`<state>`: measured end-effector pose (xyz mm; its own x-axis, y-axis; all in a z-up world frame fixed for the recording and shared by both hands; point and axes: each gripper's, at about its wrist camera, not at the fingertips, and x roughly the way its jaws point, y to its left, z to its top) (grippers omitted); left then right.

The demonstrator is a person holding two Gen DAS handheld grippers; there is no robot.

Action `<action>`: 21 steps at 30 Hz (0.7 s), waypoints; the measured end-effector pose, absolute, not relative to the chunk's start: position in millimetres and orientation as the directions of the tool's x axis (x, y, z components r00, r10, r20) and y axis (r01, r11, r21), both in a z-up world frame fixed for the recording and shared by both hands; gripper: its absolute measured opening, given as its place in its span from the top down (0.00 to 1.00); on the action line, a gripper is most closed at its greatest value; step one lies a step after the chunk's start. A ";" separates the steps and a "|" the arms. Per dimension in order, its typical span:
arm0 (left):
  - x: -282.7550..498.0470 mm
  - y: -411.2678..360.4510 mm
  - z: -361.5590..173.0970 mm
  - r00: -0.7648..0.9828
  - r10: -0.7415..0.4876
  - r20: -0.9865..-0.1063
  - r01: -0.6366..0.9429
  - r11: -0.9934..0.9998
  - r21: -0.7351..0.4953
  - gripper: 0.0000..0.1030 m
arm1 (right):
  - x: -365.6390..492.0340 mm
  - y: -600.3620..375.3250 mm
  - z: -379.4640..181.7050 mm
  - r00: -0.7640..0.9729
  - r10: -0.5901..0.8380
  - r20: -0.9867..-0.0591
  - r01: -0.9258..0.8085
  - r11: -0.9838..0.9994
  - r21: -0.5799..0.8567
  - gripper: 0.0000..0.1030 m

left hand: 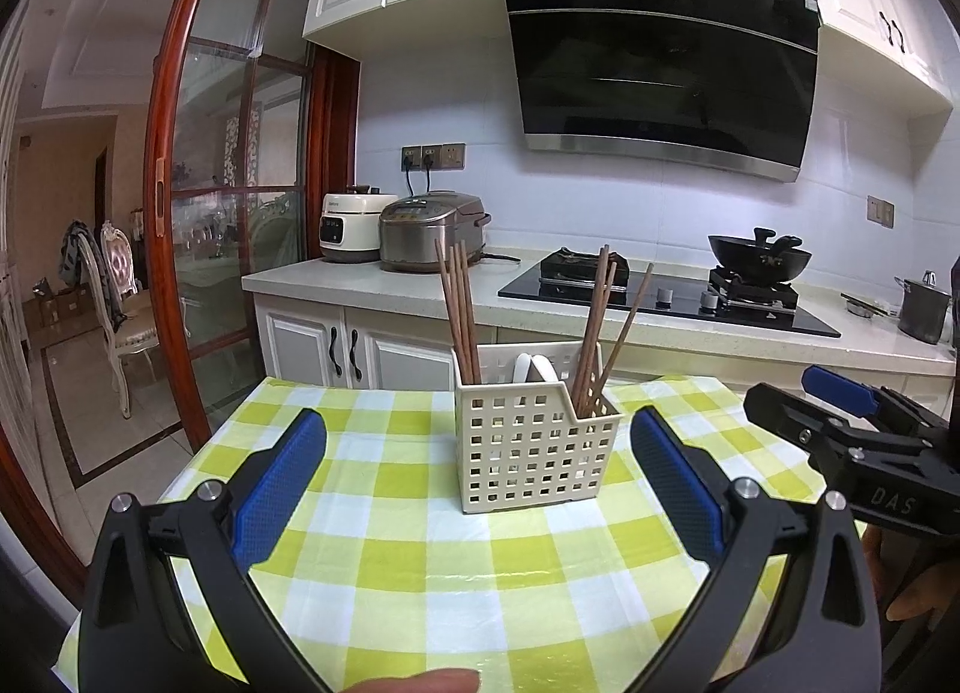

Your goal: Organize utensils

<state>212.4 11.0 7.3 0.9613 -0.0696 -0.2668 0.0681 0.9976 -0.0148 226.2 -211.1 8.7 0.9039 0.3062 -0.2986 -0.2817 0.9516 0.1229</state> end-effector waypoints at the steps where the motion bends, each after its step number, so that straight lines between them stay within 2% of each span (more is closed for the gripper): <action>1: 211.9 10.6 7.3 0.962 -0.070 -0.265 0.069 0.998 -0.014 0.04 | 226.3 -211.2 8.6 0.904 0.307 -0.298 -0.283 0.951 0.122 0.18; 21: 209.9 8.3 9.8 0.962 -0.081 -0.263 0.084 0.996 0.002 0.04 | 219.3 -212.7 5.2 0.904 0.311 -0.293 -0.286 0.950 0.124 0.18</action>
<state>209.9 8.3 9.8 0.9615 -0.0807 -0.2627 0.0842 0.9964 0.0022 219.3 -212.7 5.2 0.9041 0.3106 -0.2933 -0.2861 0.9501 0.1243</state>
